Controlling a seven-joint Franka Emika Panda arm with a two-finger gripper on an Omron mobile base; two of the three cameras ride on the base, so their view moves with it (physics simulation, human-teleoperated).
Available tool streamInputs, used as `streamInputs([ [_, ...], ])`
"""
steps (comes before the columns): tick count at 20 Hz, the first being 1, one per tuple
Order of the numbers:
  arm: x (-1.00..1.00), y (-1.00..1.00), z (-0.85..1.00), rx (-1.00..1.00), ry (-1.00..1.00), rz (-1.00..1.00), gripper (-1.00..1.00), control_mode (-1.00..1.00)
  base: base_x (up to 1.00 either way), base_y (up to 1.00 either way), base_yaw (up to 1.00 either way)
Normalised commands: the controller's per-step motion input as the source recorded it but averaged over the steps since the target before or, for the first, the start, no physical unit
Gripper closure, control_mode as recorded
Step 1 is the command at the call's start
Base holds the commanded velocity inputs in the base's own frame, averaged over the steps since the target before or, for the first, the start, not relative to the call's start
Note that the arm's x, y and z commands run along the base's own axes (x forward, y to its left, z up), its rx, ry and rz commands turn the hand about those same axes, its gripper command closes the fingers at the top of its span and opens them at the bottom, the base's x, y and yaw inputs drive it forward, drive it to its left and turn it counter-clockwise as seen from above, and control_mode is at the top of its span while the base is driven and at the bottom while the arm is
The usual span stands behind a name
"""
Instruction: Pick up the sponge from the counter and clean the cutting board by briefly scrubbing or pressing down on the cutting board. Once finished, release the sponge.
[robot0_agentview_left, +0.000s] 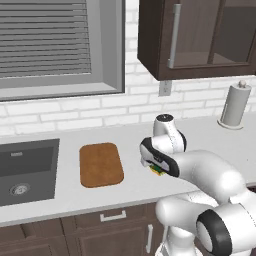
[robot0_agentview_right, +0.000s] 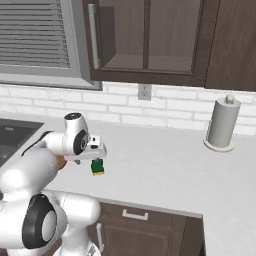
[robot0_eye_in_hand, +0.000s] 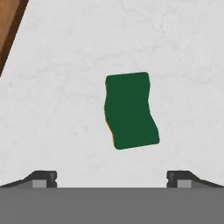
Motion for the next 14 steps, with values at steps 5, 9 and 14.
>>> streamInputs([
  [5, 0.38, 0.0, -0.16, 0.0, 0.02, 0.05, -1.0, -1.0, 0.0, 0.0, 0.0],
  [9, 0.33, 0.0, -0.18, 0.0, 0.03, 0.05, -1.0, -1.0, 0.0, 0.0, 0.0],
  [14, 0.23, 0.0, -0.23, 0.0, 0.01, 0.04, -1.0, -1.0, 0.0, 0.0, 0.0],
])
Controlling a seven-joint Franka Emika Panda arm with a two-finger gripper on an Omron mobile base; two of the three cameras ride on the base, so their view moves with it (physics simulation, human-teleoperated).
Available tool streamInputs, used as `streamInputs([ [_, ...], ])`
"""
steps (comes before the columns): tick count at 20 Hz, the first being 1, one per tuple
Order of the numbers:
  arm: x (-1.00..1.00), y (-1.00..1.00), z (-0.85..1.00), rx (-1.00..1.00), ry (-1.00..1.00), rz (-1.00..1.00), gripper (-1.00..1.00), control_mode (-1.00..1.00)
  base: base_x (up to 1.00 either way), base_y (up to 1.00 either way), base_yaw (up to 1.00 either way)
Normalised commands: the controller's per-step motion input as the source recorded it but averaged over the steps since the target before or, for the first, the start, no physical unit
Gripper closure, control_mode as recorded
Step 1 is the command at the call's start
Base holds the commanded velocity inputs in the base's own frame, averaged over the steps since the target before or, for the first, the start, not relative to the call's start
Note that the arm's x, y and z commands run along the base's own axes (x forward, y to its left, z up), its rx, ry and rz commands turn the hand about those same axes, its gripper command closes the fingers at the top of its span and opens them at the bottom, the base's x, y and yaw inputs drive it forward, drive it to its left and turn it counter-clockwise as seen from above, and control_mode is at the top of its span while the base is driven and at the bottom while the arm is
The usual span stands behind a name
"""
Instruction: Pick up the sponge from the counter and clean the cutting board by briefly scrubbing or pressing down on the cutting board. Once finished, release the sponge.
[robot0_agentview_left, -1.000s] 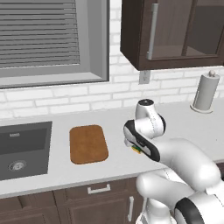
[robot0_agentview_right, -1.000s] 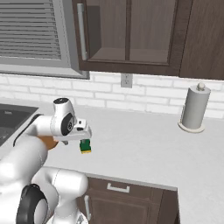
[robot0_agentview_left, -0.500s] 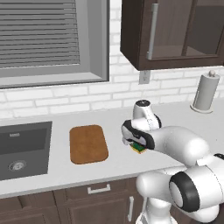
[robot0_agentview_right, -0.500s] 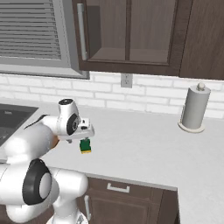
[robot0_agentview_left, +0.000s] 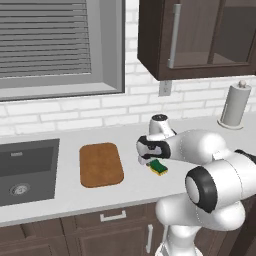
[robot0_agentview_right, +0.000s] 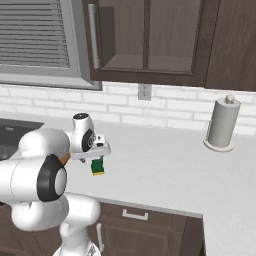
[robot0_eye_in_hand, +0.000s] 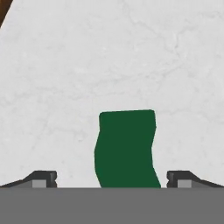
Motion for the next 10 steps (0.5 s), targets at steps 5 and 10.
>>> streamInputs([
  [5, 0.08, 0.0, -0.29, 0.0, 0.03, 0.03, -1.0, -1.0, 0.0, 0.0, 0.0],
  [10, 0.01, -0.01, -0.28, 0.0, 0.04, 0.03, -1.0, -1.0, 0.0, 0.0, 0.0],
])
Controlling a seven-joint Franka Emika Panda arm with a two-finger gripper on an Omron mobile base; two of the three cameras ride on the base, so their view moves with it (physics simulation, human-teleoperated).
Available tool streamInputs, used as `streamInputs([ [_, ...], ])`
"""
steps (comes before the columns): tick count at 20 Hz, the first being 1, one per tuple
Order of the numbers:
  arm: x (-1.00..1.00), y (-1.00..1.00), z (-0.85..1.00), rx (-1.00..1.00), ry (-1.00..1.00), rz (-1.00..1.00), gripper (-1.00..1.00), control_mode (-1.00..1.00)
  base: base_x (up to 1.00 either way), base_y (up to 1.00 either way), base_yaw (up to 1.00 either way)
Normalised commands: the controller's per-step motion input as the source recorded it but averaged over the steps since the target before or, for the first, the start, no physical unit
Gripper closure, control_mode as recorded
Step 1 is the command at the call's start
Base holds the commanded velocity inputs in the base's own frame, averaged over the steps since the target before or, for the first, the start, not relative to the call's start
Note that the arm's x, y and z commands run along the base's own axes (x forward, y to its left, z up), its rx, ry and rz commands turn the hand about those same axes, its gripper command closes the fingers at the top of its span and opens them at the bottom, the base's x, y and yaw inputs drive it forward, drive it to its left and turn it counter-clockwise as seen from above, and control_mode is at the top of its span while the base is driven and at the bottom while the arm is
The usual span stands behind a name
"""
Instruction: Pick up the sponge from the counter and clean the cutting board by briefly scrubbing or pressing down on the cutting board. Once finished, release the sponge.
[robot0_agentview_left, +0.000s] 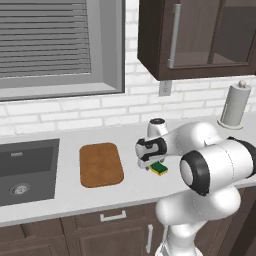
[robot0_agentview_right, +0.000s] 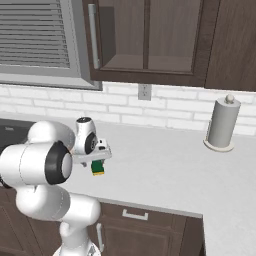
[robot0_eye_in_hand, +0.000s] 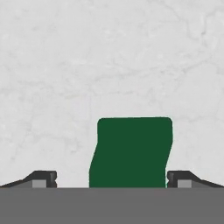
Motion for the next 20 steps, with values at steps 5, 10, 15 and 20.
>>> streamInputs([
  [5, 0.08, -0.06, -0.15, 0.0, 0.01, 0.02, -1.0, -1.0, 0.0, 0.0, 0.0],
  [10, 0.03, -0.16, 0.0, 0.0, 0.0, 0.01, -1.0, -1.0, 0.0, 0.0, 0.0],
  [15, 0.0, -0.01, -0.12, 0.0, 0.0, 0.0, -1.0, -1.0, 0.0, 0.0, 0.0],
  [20, 0.0, 0.01, -0.19, 0.0, 0.0, 0.0, -1.0, -1.0, 0.0, 0.0, 0.0],
])
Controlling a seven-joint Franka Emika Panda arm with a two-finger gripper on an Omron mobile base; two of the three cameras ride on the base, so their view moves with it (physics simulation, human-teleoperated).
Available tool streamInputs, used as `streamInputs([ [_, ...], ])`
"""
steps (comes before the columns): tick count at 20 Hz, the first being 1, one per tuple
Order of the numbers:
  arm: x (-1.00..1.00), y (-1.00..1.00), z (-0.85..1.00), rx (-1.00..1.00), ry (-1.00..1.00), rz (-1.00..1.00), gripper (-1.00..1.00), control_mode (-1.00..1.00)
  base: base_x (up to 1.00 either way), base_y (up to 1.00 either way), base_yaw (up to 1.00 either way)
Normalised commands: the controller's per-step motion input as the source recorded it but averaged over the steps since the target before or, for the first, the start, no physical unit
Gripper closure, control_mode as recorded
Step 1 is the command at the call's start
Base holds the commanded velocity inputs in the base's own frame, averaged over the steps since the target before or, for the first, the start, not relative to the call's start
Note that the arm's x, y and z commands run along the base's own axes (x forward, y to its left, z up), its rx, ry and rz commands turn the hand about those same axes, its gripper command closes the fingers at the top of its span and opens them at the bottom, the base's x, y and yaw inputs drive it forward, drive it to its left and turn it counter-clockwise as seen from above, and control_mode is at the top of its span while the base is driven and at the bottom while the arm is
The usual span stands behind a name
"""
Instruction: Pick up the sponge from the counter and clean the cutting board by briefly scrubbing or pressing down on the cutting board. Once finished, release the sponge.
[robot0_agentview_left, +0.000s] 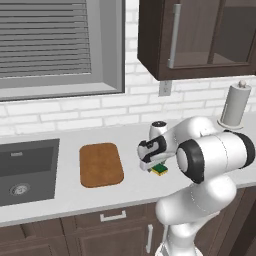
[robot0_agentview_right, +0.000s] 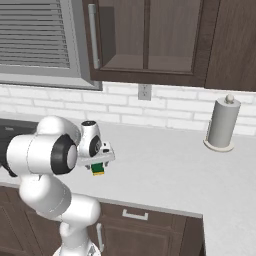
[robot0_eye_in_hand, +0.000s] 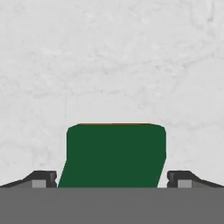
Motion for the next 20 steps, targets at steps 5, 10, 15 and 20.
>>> streamInputs([
  [5, 0.0, 0.0, -0.3, 0.0, 0.0, 0.01, 1.0, -1.0, 0.0, 0.0, 0.0],
  [10, -0.07, 0.0, -0.03, 0.0, 0.0, 0.0, 1.0, -1.0, 0.0, 0.0, 0.0],
  [15, -0.23, 0.0, 0.03, 0.0, 0.0, 0.0, 1.0, -1.0, 0.0, 0.0, 0.0],
  [20, 0.0, 0.15, 0.42, 0.0, 0.0, -0.05, 1.0, -1.0, 0.0, 0.0, 0.0],
])
